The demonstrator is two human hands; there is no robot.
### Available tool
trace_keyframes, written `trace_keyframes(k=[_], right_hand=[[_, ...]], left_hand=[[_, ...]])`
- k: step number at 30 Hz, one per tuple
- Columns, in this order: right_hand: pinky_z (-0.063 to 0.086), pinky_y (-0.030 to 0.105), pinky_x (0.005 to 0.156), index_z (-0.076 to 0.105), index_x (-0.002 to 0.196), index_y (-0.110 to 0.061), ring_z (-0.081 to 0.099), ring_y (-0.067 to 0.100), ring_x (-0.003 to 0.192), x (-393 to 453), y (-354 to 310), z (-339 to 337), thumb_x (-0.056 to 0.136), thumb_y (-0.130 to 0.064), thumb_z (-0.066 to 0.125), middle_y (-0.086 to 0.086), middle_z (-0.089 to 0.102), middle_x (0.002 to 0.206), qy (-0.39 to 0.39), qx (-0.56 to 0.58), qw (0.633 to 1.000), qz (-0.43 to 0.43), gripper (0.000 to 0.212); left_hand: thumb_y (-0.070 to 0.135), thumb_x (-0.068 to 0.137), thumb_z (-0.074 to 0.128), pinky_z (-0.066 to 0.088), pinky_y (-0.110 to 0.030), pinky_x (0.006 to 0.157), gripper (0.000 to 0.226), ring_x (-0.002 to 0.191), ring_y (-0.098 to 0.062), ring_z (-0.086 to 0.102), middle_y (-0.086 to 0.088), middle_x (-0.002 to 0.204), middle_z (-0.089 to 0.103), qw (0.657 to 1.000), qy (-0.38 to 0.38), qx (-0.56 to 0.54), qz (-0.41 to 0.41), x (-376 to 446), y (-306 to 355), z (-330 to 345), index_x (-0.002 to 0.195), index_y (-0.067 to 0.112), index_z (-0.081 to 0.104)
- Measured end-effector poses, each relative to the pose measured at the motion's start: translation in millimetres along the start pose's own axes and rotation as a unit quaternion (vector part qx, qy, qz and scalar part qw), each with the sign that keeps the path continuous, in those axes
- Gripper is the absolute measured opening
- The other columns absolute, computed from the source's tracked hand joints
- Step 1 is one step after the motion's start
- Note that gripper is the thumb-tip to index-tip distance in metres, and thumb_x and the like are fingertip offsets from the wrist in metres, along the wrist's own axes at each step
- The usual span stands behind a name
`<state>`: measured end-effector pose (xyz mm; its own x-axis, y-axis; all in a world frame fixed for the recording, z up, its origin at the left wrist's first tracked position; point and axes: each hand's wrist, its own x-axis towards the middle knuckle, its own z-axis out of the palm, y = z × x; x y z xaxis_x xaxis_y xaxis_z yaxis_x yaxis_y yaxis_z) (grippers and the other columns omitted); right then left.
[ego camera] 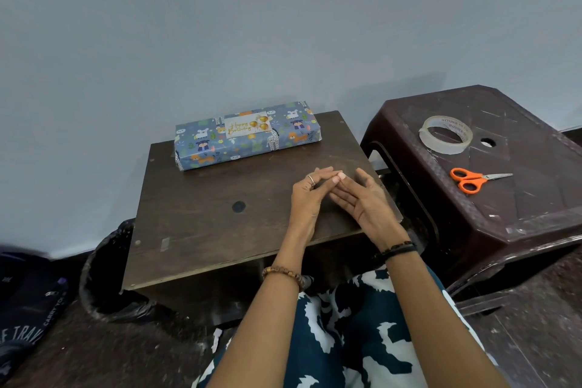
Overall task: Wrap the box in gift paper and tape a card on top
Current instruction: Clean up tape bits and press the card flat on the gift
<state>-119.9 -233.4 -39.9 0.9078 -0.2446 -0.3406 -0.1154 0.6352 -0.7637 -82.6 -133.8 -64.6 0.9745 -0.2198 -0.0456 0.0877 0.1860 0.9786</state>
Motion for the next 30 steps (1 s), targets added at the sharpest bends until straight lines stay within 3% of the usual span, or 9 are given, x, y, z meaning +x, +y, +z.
trace_keyframes(k=[2, 5, 10, 15, 19, 22, 25, 27, 30], right_hand=[[0.057, 0.026, 0.072, 0.02, 0.145, -0.012, 0.068, 0.016, 0.078, 1, 0, 1, 0.087, 0.002, 0.057, 0.013, 0.066, 0.096, 0.004, 0.039, 0.999, 0.02, 0.07], [0.057, 0.025, 0.073, 0.027, 0.142, -0.011, 0.068, 0.015, 0.081, 2, 3, 4, 0.087, 0.005, 0.056, 0.012, 0.066, 0.095, -0.008, 0.085, 0.996, 0.039, 0.064], [0.058, 0.023, 0.074, 0.045, 0.127, -0.013, 0.065, 0.015, 0.09, 2, 4, 7, 0.087, 0.001, 0.057, 0.009, 0.067, 0.099, -0.047, 0.039, 0.998, 0.034, 0.043], [0.055, 0.02, 0.08, 0.06, 0.115, -0.008, 0.066, 0.012, 0.094, 2, 12, 8, 0.086, 0.0, 0.059, 0.008, 0.068, 0.105, -0.057, -0.084, 0.994, -0.046, 0.031], [0.054, 0.018, 0.082, 0.066, 0.106, -0.01, 0.066, 0.011, 0.098, 0, 16, 11, 0.087, -0.004, 0.059, 0.004, 0.07, 0.104, -0.054, -0.115, 0.989, -0.082, 0.021], [0.054, 0.018, 0.082, 0.065, 0.108, -0.007, 0.067, 0.008, 0.093, -1, 19, 16, 0.09, -0.005, 0.055, -0.001, 0.073, 0.097, -0.058, -0.079, 0.993, -0.072, 0.02], [0.055, 0.016, 0.076, 0.064, 0.107, -0.009, 0.068, 0.004, 0.085, -5, 23, 24, 0.093, -0.008, 0.051, -0.003, 0.074, 0.091, -0.082, -0.04, 0.995, -0.036, 0.02], [0.055, 0.014, 0.071, 0.065, 0.102, -0.01, 0.068, 0.003, 0.079, -9, 26, 32, 0.093, -0.007, 0.05, -0.004, 0.074, 0.086, -0.093, -0.02, 0.995, -0.005, 0.018], [0.054, 0.012, 0.065, 0.066, 0.093, -0.009, 0.067, 0.002, 0.069, -17, 36, 45, 0.091, -0.004, 0.051, -0.004, 0.073, 0.077, -0.112, -0.021, 0.993, 0.026, 0.016]], left_hand=[[0.003, 0.085, 0.062, 0.038, -0.009, 0.094, 0.021, 0.131, -0.012, 0.041, -0.003, 0.118, 0.064, 1.0, 0.0, 0.003, -0.002, 0, 0, 0, 0.104, 0.008, 0.068], [0.004, 0.089, 0.057, 0.038, -0.006, 0.091, 0.023, 0.128, -0.01, 0.042, -0.003, 0.118, 0.064, 1.0, 0.003, 0.001, -0.008, 2, -2, -1, 0.109, 0.001, 0.066], [0.013, 0.093, 0.052, 0.04, -0.003, 0.079, 0.022, 0.101, -0.002, 0.056, 0.001, 0.106, 0.066, 0.998, 0.035, -0.032, -0.029, 2, 1, -2, 0.108, 0.001, 0.063], [0.008, 0.09, 0.054, 0.045, -0.017, 0.084, 0.016, 0.093, -0.007, 0.06, -0.004, 0.097, 0.067, 0.999, 0.025, -0.034, -0.026, -1, 2, -2, 0.099, 0.003, 0.067], [0.005, 0.087, 0.057, 0.043, -0.025, 0.093, 0.012, 0.104, -0.013, 0.057, -0.005, 0.099, 0.066, 0.997, 0.039, -0.056, -0.04, -2, 7, -2, 0.088, 0.008, 0.069], [0.005, 0.087, 0.059, 0.044, -0.016, 0.085, 0.015, 0.097, -0.005, 0.06, 0.004, 0.088, 0.069, 0.994, 0.048, -0.083, -0.051, -5, 13, -2, 0.082, 0.015, 0.069], [0.004, 0.085, 0.062, 0.045, -0.021, 0.087, 0.015, 0.091, -0.008, 0.062, 0.006, 0.081, 0.07, 0.988, 0.076, -0.119, -0.066, -9, 16, -8, 0.08, 0.016, 0.07], [0.001, 0.086, 0.059, 0.047, -0.017, 0.082, 0.015, 0.083, -0.005, 0.064, 0.006, 0.075, 0.071, 0.982, 0.08, -0.152, -0.077, -14, 18, -17, 0.083, 0.011, 0.069], [-0.004, 0.089, 0.051, 0.05, -0.016, 0.074, 0.033, 0.074, -0.004, 0.066, 0.001, 0.073, 0.071, 0.97, 0.074, -0.211, -0.095, -26, 22, -39, 0.066, 0.01, 0.071]])
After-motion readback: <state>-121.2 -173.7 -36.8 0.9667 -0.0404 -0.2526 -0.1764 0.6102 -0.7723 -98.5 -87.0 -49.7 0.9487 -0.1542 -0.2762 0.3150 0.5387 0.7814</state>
